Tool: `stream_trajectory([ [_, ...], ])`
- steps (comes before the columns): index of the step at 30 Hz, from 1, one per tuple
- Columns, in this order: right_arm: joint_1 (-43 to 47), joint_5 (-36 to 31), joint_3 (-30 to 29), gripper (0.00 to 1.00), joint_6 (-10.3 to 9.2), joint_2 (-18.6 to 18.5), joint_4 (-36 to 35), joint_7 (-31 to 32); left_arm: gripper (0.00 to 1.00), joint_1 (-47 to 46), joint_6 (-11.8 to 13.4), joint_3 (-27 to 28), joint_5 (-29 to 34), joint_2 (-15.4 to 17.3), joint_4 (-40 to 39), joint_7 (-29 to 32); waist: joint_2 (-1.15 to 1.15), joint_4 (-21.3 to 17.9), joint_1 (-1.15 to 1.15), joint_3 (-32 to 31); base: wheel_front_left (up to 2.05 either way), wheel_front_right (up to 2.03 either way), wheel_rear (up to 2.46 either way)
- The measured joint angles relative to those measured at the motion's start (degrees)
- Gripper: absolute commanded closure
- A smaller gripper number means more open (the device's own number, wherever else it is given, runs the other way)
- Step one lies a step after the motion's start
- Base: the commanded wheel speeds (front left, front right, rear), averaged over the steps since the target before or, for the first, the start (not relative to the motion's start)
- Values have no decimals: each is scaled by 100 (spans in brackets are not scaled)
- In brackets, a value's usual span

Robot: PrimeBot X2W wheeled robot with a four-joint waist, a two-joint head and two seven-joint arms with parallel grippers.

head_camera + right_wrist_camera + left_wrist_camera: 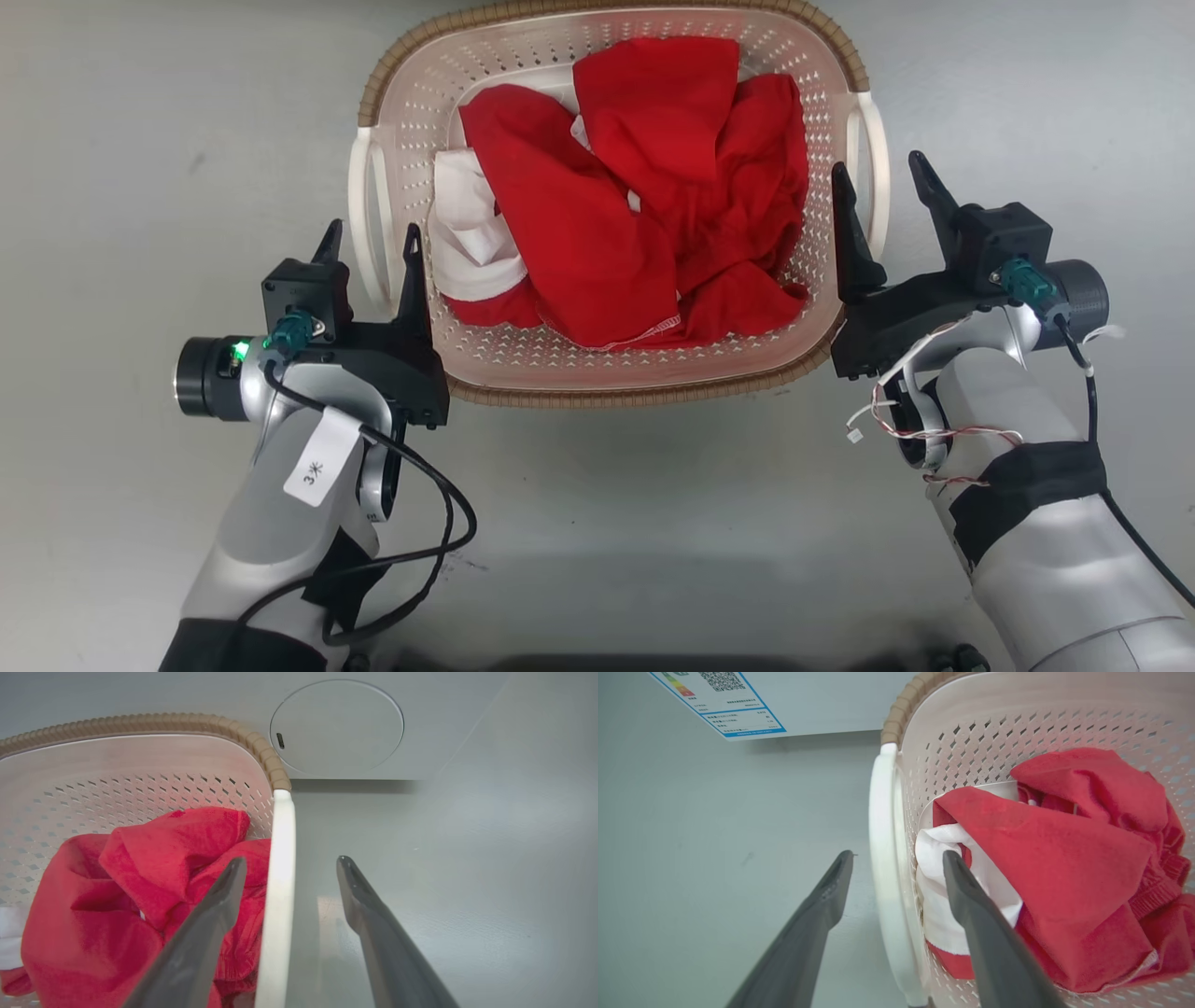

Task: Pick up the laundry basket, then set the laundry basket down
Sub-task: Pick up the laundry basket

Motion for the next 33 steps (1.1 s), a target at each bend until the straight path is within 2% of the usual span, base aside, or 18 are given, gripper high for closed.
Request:
stream_trajectory([
  [13,-335,302,250,0,-2,7,525,-1,0,-456,-27,-179,-82,-10,595,104,-1,-1,-1,221,0,0,0],
  [15,-386,397,359,7,-10,8,549,0,0,-514,-27,-260,-110,-10,662,109,-1,12,0,226,0,0,0],
  [18,-431,591,517,31,-56,9,588,1,3,-582,-29,-402,-143,-10,736,152,-1,30,-1,225,0,0,0],
  [20,-450,673,604,55,-82,9,638,7,27,-604,-29,-479,-155,-12,806,160,-1,40,-1,222,0,0,0],
  [21,-463,722,642,59,-120,10,662,10,41,-611,-29,-519,-162,-12,842,177,-1,43,-1,220,0,0,0],
  [22,-481,759,671,69,-160,9,689,40,55,-626,-27,-566,-162,-12,881,186,-1,45,-1,217,0,0,0],
  [23,-502,803,698,85,-189,5,715,58,68,-647,-27,-612,-168,-11,909,203,-1,47,0,213,0,0,0],
  [24,-514,867,725,100,-213,2,734,62,99,-668,-24,-649,-191,-13,928,204,-1,48,0,208,0,0,0],
  [33,-528,1316,1068,100,-358,-26,954,108,100,-681,25,-990,-548,8,1069,250,-1,36,0,60,0,0,0],
])
